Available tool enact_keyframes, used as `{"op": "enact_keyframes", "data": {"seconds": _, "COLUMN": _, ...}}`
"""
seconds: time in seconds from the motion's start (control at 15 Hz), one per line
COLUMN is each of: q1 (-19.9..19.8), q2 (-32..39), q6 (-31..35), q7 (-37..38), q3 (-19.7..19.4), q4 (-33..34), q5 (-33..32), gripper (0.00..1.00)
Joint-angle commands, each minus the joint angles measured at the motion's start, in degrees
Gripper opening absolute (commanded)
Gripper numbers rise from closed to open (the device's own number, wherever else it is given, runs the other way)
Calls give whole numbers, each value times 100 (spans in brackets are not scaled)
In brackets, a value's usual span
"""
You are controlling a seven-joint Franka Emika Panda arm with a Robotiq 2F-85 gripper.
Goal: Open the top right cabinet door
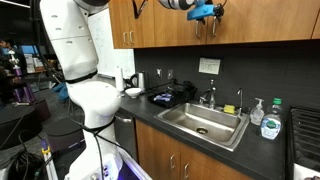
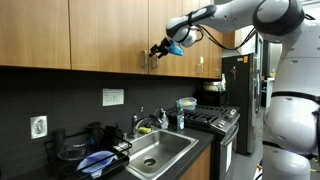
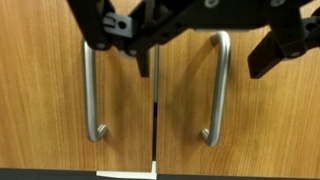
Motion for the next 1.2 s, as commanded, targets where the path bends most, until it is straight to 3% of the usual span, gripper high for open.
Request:
{"op": "enact_keyframes", "data": {"seconds": 0.0, "q1": 23, "q2": 315, "q6": -223, "q7": -245, "q3": -135, "q4": 424, "q5": 273, "gripper": 100}}
{"op": "enact_keyframes", "data": {"seconds": 0.2, "q1": -372, "q2": 460, "q6": -331, "q7": -286, "q3": 151, "q4": 597, "q5": 388, "gripper": 100}}
{"op": "enact_keyframes", "data": {"seconds": 0.27, "q1": -446, "q2": 495, "q6": -374, "q7": -300, "q3": 192, "q4": 654, "q5": 429, "gripper": 94}}
{"op": "enact_keyframes", "data": {"seconds": 0.33, "q1": -512, "q2": 526, "q6": -397, "q7": -337, "q3": 231, "q4": 698, "q5": 475, "gripper": 74}}
{"op": "enact_keyframes", "data": {"seconds": 0.6, "q1": -654, "q2": 531, "q6": -678, "q7": -429, "q3": 364, "q4": 825, "q5": 606, "gripper": 50}}
{"op": "enact_keyframes", "data": {"seconds": 1.0, "q1": -764, "q2": 546, "q6": -898, "q7": -413, "q3": 432, "q4": 952, "q5": 640, "gripper": 3}}
{"op": "enact_keyframes", "data": {"seconds": 1.13, "q1": -783, "q2": 559, "q6": -942, "q7": -402, "q3": 442, "q4": 980, "q5": 641, "gripper": 0}}
